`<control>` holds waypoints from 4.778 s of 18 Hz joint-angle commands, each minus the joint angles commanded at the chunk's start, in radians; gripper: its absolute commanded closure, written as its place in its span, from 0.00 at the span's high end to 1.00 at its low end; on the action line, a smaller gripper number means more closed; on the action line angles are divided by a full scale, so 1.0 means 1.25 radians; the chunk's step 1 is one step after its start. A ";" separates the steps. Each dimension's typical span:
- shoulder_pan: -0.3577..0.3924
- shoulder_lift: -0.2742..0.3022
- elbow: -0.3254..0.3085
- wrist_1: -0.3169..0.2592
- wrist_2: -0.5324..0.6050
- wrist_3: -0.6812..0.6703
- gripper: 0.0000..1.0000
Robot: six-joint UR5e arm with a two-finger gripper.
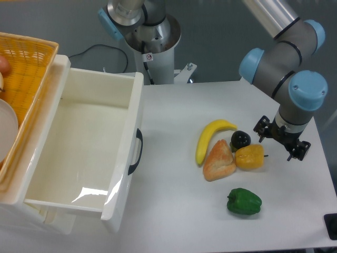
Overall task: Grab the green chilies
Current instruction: 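Move the gripper away from the yellow pepper toward the green pepper, then lower the open gripper down over the green bell pepper, then close the gripper around the green bell pepper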
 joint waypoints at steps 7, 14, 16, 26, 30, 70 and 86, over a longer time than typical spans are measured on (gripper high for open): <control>-0.007 -0.016 0.012 0.006 -0.004 -0.074 1.00; -0.022 -0.036 0.022 0.054 -0.025 -0.075 1.00; -0.049 -0.058 0.030 0.102 -0.023 -0.076 1.00; -0.087 -0.097 0.041 0.170 -0.054 0.167 1.00; -0.103 -0.122 0.076 0.177 -0.067 0.296 1.00; -0.134 -0.174 0.073 0.129 -0.086 0.566 0.80; -0.128 -0.090 0.044 0.153 -0.090 0.293 0.43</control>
